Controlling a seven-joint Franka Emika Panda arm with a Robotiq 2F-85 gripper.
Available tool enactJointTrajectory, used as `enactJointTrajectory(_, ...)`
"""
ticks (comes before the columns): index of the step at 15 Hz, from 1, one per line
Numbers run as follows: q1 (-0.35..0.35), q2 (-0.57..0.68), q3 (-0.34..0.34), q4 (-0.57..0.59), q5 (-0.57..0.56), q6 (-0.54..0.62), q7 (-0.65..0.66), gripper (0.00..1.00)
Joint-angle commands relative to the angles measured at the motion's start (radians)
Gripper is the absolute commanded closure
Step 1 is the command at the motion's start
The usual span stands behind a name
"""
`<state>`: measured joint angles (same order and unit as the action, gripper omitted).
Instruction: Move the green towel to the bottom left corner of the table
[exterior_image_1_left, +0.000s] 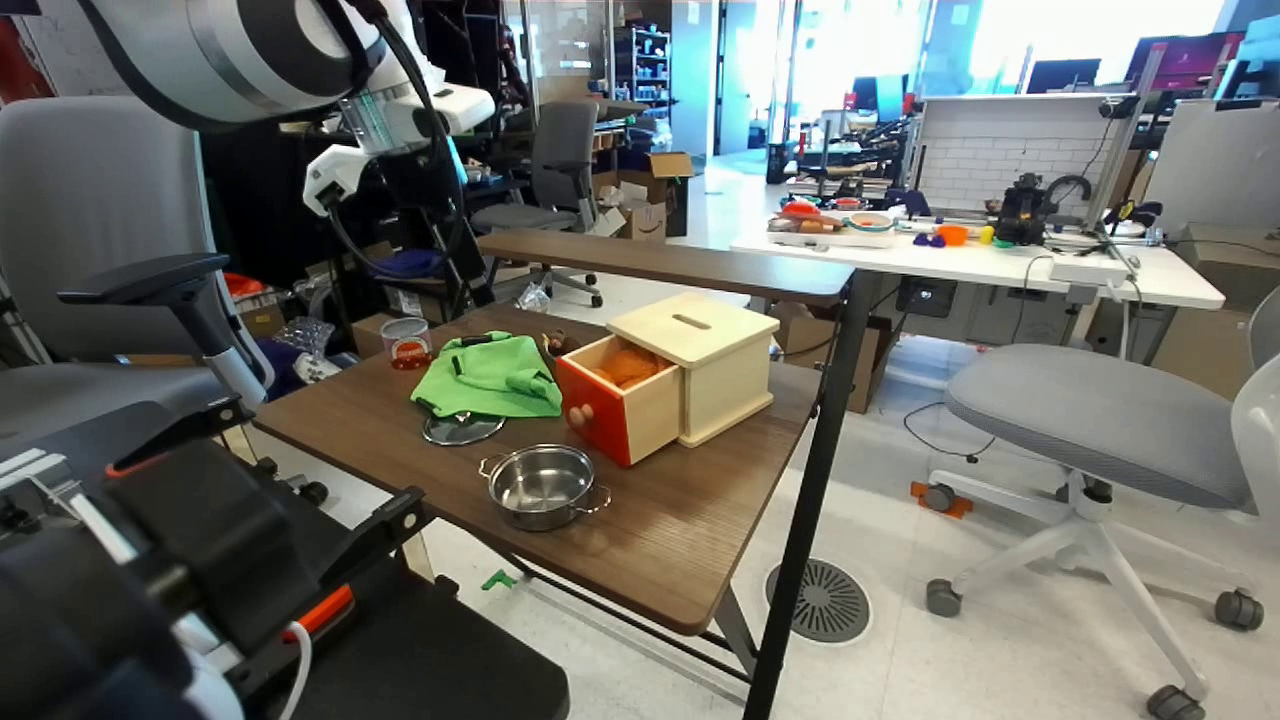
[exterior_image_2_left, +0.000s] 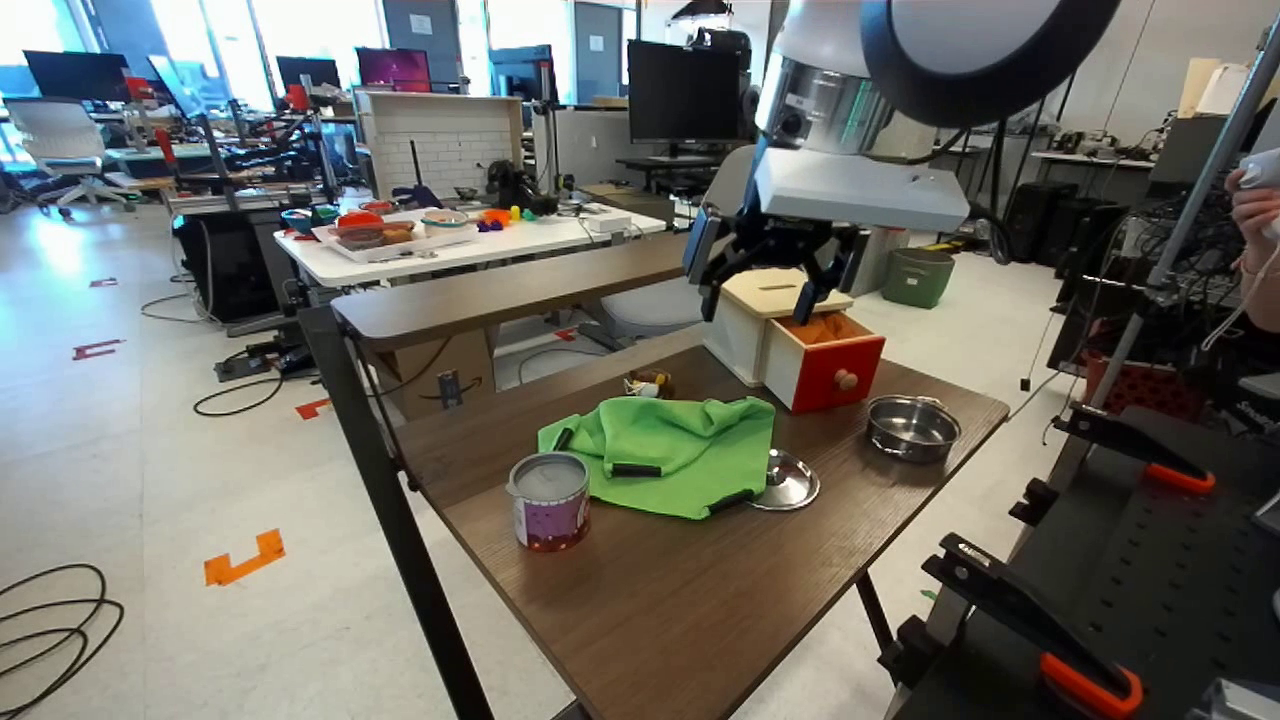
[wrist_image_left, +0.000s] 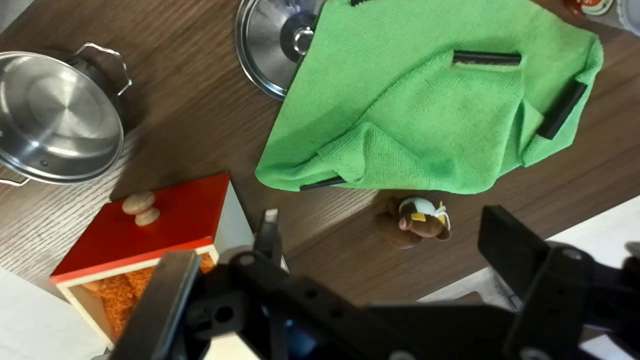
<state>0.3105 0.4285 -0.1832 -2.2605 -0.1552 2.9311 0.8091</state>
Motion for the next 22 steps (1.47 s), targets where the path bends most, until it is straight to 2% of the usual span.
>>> enactJointTrajectory(1,0.096,0.134,-0.078,0.128,0.015,0.01,0.103,0.0)
enactJointTrajectory(3,0.126,0.198,-0.098,0.192,0.023,-0.013,0.143,0.0)
enactJointTrajectory(6,0.132,0.282,-0.087,0.277,0.039,-0.046,0.153,0.0)
enactJointTrajectory(8,0.125,0.334,-0.072,0.336,0.051,-0.065,0.141,0.0)
enactJointTrajectory(15,0.081,0.457,-0.024,0.539,0.037,-0.272,0.061,0.0)
enactJointTrajectory(18,0.091,0.513,-0.037,0.615,0.017,-0.296,0.053,0.0)
enactJointTrajectory(22,0.078,0.563,-0.017,0.685,0.031,-0.319,0.03,0.0)
